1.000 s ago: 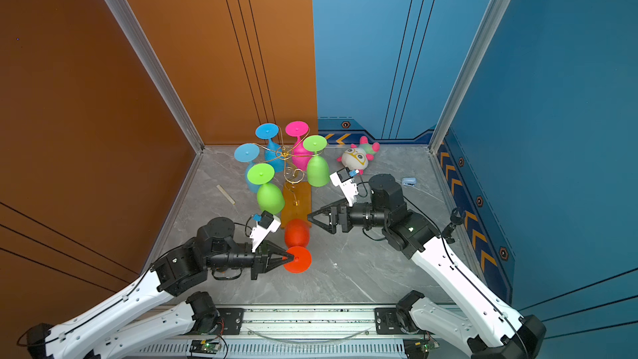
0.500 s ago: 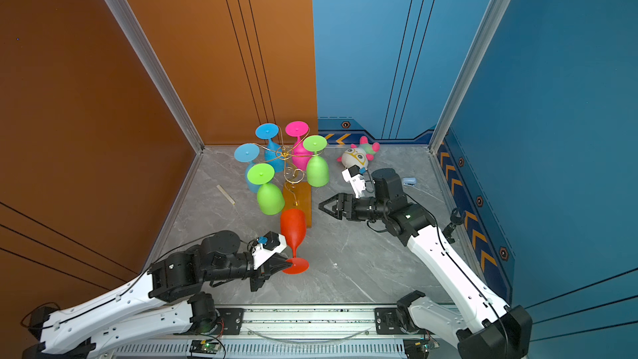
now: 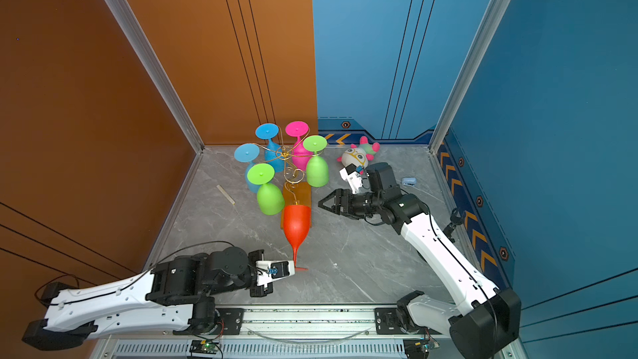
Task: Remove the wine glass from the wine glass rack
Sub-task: 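Open the right gripper and pull the left gripper back, turning the glass upright, then reach the right gripper to the red glass rim while the left holds the foot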
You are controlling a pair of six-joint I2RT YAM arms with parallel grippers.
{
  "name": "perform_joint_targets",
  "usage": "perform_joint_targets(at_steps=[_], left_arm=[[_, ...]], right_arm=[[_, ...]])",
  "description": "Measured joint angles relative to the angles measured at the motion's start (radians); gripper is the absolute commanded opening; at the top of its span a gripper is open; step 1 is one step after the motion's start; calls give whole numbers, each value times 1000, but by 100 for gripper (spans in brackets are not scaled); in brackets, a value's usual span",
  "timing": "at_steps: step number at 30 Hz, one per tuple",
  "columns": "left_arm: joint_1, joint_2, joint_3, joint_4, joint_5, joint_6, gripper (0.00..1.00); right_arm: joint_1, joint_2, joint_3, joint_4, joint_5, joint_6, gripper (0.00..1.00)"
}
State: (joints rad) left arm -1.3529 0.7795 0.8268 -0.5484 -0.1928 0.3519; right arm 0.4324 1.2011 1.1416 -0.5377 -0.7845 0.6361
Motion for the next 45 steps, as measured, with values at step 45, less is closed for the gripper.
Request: perform_joint_targets(at_steps=[45], left_arm=[[-188,159,-23,-54,-645,555,0]], right_arm=[[-2,55,167,-182,-24,-82,58]])
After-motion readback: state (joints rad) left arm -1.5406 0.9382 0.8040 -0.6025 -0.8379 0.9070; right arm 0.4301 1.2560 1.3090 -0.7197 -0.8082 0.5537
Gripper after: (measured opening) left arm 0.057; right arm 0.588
